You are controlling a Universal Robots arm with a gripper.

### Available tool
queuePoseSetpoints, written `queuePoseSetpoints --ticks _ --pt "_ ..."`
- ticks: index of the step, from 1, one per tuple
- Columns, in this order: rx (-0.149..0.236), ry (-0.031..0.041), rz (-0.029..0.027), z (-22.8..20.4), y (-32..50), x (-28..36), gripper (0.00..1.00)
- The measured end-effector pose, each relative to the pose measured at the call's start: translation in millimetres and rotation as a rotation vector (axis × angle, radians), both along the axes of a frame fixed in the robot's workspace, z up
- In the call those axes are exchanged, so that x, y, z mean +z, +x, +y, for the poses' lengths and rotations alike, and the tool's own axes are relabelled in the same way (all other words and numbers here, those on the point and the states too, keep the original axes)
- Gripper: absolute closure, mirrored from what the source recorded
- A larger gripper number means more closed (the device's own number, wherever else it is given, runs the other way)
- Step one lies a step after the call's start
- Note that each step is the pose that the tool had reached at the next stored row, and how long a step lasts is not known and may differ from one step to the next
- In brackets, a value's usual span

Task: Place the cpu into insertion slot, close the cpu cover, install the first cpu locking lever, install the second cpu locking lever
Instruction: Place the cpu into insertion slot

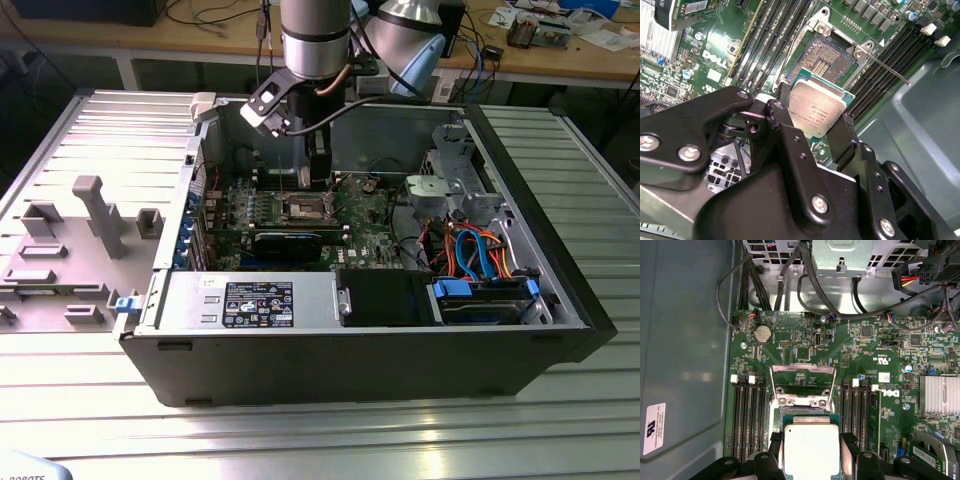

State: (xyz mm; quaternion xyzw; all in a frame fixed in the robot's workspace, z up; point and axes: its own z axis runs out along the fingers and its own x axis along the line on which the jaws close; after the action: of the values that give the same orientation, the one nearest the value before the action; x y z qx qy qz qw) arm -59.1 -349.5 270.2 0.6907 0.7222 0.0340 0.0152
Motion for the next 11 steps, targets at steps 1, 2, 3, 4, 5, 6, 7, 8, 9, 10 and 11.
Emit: queuePoseSetpoints --ticks 1,2,3,4,5,6,7,8,9,10,11 --pt "0.000 -0.0003 0.0002 0.0 0.0 -3.0 0.46" --pt "0.000 -0.0003 0.0002 -0.1 0.0 -4.8 0.46" --pt "0.000 -0.0004 0.0002 -0.1 0.0 -6.5 0.46" --pt "0.000 -0.0004 0.0003 -0.1 0.0 -10.0 0.46" --pt "0.000 -0.0004 0.0002 -0.1 0.0 -13.7 0.46" --pt "-0.008 -0.0003 0.0002 0.0 -0.1 -17.2 0.46" --pt "-0.020 -0.0004 0.0003 0.0 -0.2 -19.3 0.46" --pt "-0.030 -0.0004 0.0004 0.0 -0.4 -21.4 0.46" --pt "-0.035 -0.0004 0.0004 0.0 -0.9 -23.1 0.46" --pt "-0.039 -0.0004 0.0003 0.0 -1.7 -25.2 0.46" --pt "-0.043 -0.0004 0.0002 0.0 -3.9 -28.1 0.46"
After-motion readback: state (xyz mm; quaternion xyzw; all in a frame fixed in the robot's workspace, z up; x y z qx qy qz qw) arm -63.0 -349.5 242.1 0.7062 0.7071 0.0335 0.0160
